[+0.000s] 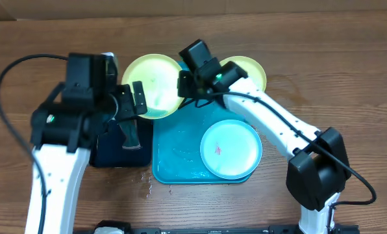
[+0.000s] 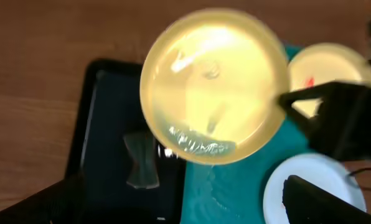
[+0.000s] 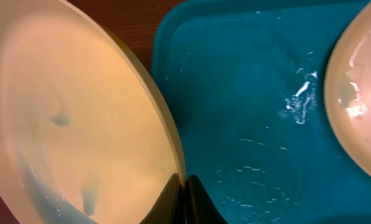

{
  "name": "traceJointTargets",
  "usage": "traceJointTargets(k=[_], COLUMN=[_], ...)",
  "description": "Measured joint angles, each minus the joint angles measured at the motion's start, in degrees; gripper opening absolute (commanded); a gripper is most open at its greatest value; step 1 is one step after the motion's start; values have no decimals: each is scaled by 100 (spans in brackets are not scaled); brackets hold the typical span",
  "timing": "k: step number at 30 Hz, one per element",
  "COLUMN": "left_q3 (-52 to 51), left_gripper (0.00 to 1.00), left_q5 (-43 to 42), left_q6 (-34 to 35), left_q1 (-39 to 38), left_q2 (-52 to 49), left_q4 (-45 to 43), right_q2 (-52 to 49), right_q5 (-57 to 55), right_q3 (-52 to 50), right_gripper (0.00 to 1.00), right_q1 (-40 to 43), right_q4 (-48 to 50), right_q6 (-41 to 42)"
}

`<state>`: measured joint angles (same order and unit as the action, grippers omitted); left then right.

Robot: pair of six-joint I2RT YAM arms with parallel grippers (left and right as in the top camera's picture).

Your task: Clean dirty plates on tray and stack at the side

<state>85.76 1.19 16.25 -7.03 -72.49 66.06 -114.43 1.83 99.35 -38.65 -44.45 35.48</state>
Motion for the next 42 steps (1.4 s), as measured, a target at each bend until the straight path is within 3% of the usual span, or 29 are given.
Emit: traceJointTargets(k=[8,19,26,32,42], left_q3=[330,345,345,345,345], left_gripper=[100,100,100,100,100], left_q5=[820,1003,1012,1023,1023], left_q6=[15,15,15,15,15], left_q1=[0,0,0,0,0], left_q2=[918,706,424,103,-549], left_q4=[7,275,278,278,275], right_q2=[-31,-313,-313,-313,-313], right_q5=[-483,-1941,-2627,-3233,-3499], right_q3=[0,-2,-2,-2,-2], right_gripper=[4,4,4,4,4], right_q1=[-529,-1139,-1182,-1248,-1322], right_q4=[529,1322,2197,3176,4146], right_q6=[33,-205,-1327,-2782,-4280])
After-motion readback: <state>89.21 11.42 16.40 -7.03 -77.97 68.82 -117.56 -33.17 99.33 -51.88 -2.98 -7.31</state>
